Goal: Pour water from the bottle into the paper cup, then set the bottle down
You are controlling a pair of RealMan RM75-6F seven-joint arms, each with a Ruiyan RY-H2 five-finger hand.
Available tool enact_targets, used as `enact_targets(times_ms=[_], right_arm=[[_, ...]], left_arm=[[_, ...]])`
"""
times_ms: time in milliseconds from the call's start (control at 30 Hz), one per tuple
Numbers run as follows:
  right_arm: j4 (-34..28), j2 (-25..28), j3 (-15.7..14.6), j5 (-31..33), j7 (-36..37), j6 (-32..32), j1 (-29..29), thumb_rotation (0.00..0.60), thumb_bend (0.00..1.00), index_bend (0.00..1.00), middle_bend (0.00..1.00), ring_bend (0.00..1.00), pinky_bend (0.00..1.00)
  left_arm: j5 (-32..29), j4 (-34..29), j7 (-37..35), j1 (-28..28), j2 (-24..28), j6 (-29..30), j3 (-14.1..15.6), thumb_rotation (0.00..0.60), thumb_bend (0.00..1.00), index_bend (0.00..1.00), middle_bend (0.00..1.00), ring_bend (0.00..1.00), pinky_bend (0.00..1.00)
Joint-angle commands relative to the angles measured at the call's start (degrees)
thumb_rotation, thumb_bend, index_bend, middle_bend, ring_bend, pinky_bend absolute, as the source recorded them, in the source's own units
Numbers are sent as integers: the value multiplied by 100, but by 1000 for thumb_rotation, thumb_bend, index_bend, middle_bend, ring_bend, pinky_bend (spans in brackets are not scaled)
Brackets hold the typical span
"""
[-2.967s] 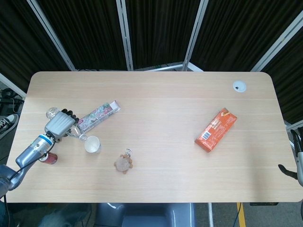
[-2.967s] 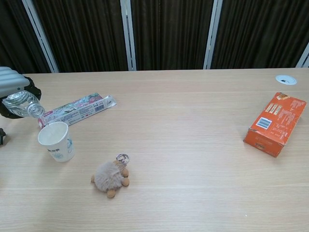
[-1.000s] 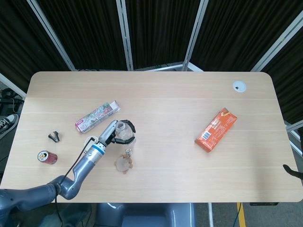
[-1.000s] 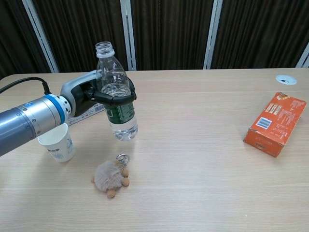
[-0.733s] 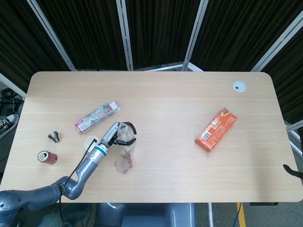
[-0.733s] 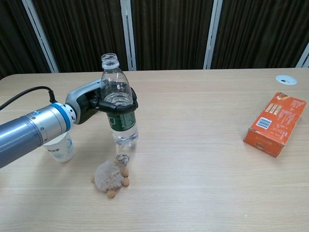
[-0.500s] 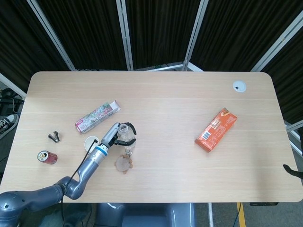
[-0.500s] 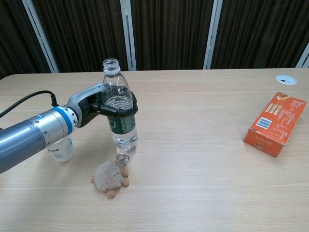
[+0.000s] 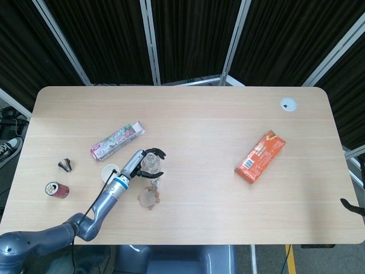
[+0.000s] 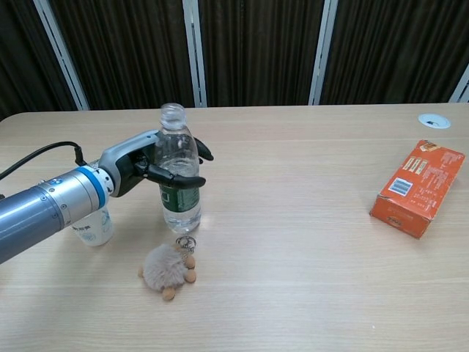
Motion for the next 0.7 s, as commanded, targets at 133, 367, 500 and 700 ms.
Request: enact_targets(times_ms=[133,367,500,700], right_arm=[[-29,17,-13,-45,17,42,-19,600,0,0,0,0,0],[-86,55,-39,-170,79,145,-57,600,0,0,0,0,0],[-119,79,-56,-247,125,203,-79,600,0,0,0,0,0],[-183,128,-96,-409,222,296,-113,600,0,0,0,0,0]], left_arm=[[65,-196,34,78,160,90,30,600,152,163,67,43,55],[195,-827,104,324,762,322,176,600,140,11,0,0,0],[180,-1211,162,600,1163,639,214,600,135,0,0,0,0],[262,-1782,601,1096,2054,1296,312,600,27,0,0,0,0]])
